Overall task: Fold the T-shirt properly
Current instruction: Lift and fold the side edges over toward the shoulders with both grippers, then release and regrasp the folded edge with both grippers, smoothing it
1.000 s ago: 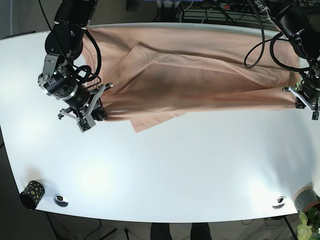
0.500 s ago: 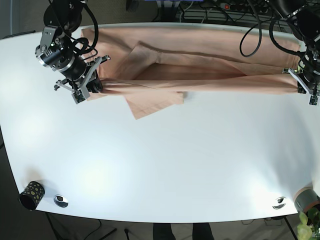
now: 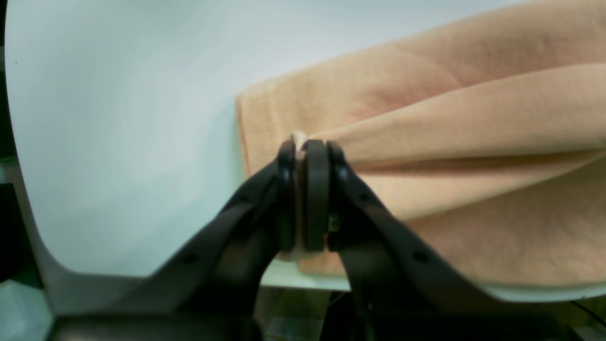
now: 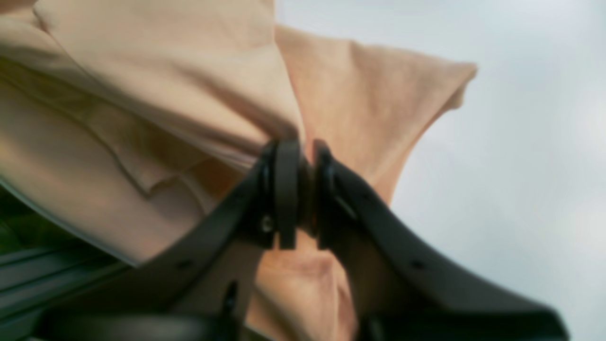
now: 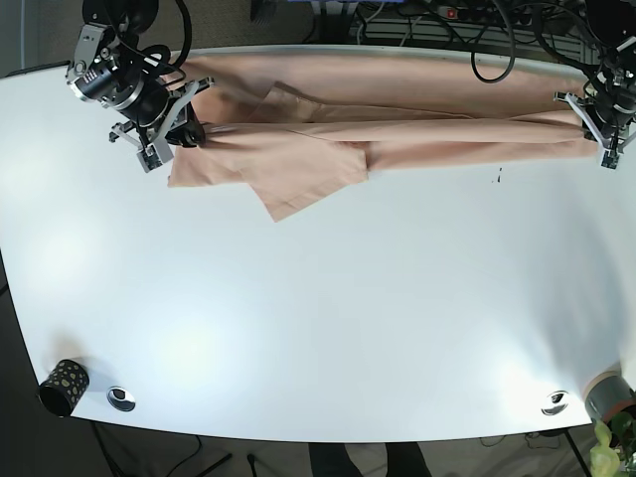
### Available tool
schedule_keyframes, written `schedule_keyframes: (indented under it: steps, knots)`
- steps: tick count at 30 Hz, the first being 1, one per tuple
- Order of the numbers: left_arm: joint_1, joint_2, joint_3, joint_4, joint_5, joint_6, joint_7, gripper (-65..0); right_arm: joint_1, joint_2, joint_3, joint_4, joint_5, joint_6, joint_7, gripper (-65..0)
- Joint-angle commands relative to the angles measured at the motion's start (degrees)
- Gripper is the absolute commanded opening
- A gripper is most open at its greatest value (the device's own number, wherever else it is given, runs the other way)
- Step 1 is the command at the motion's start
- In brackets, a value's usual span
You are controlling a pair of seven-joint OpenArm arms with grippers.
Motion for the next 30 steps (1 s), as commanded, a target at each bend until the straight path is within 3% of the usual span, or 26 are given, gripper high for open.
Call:
schedule_keyframes:
  steps: [1,6,9,14,18,30]
  knots:
    - [-0.3,-1.4,0.7,-1.5,-0.2,0.3,-0.7,-64.2,0.0,0.7,0.5,-0.5,0.6,-0.05,0.9,-51.0]
    - [-0.4,-3.5,3.1,-4.7,-0.5,0.3,-0.7,-39.3,-0.1,0.7,0.6,-0.9,0.6,-0.05,0.9,-27.0]
    - [-0.4,-3.5,3.5,-3.3,-0.7,0.3,-0.7,-31.7,-0.1,0.7,0.6,0.4,1.2,-0.05,0.9,-21.1]
    - [-0.5,-3.2,3.3,2.2,-1.0,0.3,-0.7,-33.1,0.6,0.3,0.1,2.4,2.1,-0.05,0.9,-21.2]
    - [-0.4,-3.1,3.5,4.2,-4.9,0.3,-0.7,-33.1,2.2,0.2,-0.3,1.6,6.3,-0.05,0.2,-21.2]
    - [2.2,-1.3,3.7,-2.0,-5.6,0.3,-0.8,-33.2,3.9,0.2,-10.5,-5.2,7.6,-0.05,-0.2,-21.4]
